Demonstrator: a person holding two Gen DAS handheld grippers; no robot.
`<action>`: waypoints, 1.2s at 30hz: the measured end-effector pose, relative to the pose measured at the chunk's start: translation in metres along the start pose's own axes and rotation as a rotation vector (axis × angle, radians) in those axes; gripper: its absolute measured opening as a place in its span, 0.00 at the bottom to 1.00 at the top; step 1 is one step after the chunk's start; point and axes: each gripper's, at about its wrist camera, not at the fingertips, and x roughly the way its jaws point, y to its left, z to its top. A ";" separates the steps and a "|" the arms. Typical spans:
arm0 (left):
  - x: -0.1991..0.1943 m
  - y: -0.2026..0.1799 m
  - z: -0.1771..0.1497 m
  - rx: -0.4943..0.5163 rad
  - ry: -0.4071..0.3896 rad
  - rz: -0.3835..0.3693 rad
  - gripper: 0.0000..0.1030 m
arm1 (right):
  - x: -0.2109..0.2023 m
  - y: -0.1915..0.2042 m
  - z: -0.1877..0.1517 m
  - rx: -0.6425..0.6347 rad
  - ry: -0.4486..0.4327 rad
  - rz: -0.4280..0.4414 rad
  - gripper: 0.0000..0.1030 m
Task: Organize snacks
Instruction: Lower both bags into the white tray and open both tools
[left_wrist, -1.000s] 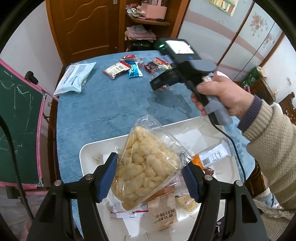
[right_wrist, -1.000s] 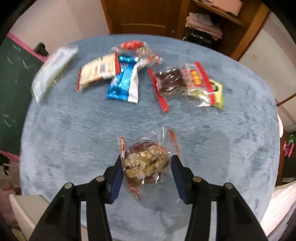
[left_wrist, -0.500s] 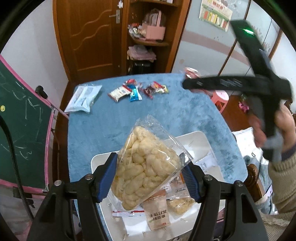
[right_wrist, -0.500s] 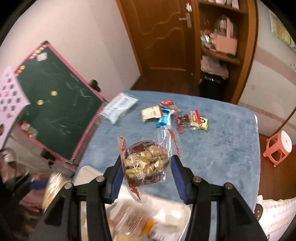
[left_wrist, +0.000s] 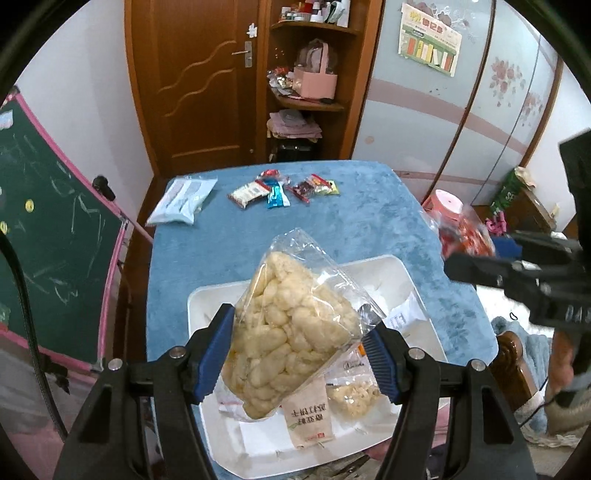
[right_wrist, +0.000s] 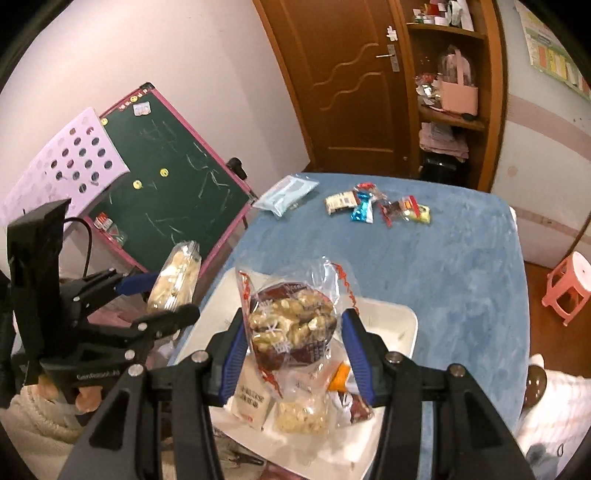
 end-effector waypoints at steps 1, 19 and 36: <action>0.003 -0.001 -0.004 -0.007 0.006 -0.003 0.65 | 0.002 0.001 -0.007 -0.002 0.004 -0.006 0.49; 0.060 -0.017 -0.063 0.006 0.114 0.110 0.99 | 0.045 -0.001 -0.079 0.019 0.089 -0.123 0.81; 0.085 -0.022 -0.076 0.002 0.191 0.096 0.99 | 0.061 -0.004 -0.091 0.043 0.152 -0.107 0.81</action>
